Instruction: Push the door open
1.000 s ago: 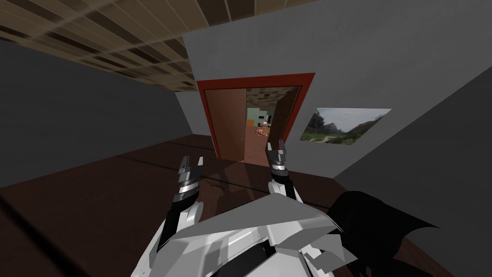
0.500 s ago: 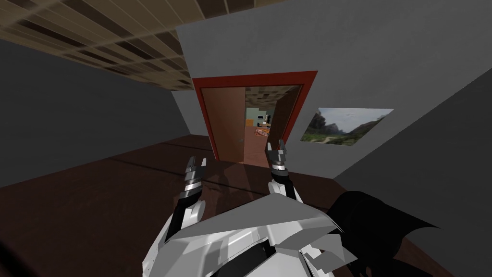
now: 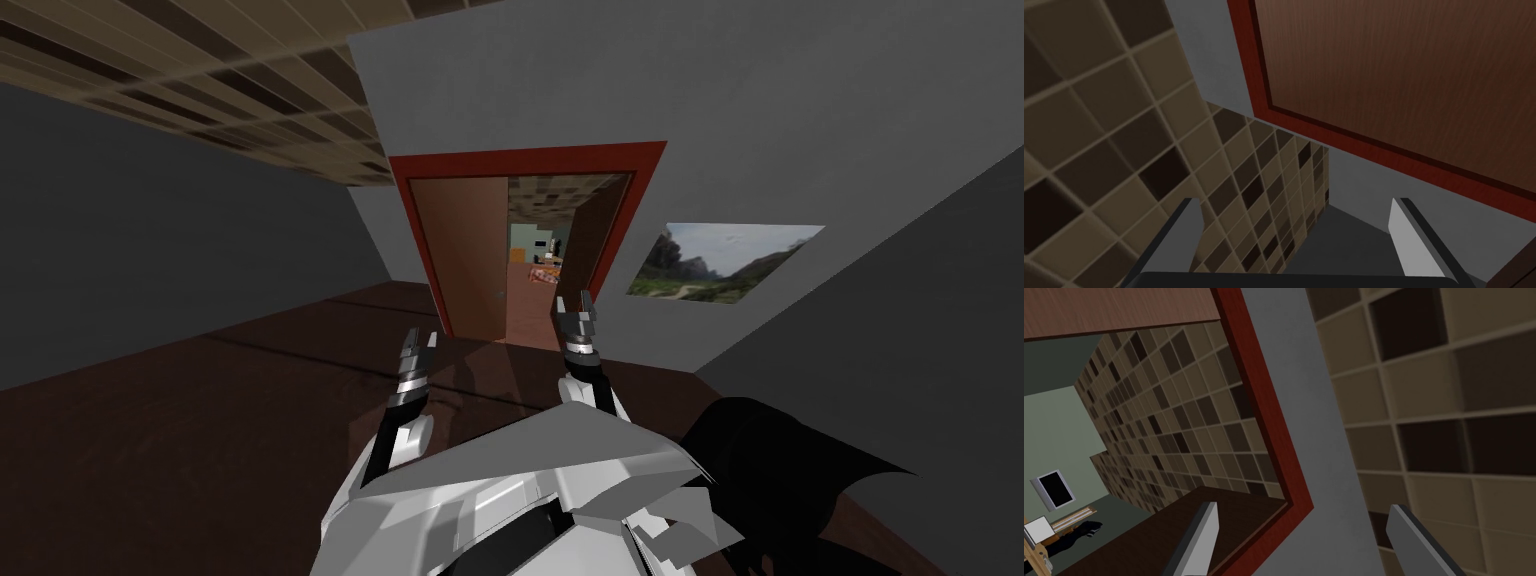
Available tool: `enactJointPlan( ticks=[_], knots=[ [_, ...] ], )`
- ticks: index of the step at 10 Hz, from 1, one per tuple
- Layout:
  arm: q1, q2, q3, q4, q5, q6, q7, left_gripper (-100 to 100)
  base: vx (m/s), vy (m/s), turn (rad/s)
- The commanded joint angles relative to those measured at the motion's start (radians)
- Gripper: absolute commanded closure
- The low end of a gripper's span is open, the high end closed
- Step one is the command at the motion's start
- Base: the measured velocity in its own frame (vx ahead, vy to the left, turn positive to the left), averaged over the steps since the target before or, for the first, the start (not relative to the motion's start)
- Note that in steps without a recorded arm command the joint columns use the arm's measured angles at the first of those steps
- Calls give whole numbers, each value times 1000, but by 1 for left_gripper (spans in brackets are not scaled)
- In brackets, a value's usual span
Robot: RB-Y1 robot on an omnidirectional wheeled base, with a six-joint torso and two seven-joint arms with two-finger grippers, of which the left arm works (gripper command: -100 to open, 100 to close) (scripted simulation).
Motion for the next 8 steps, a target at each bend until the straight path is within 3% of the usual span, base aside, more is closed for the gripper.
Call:
enactJointPlan(
  ticks=[1,8],
  knots=[
    [-20,3,-3,41,-1,-2,-2,-100,104,-34,-34],
    [-97,8,-20,226,-7,-25,-12,-100,103,-24,-35]
  ],
)
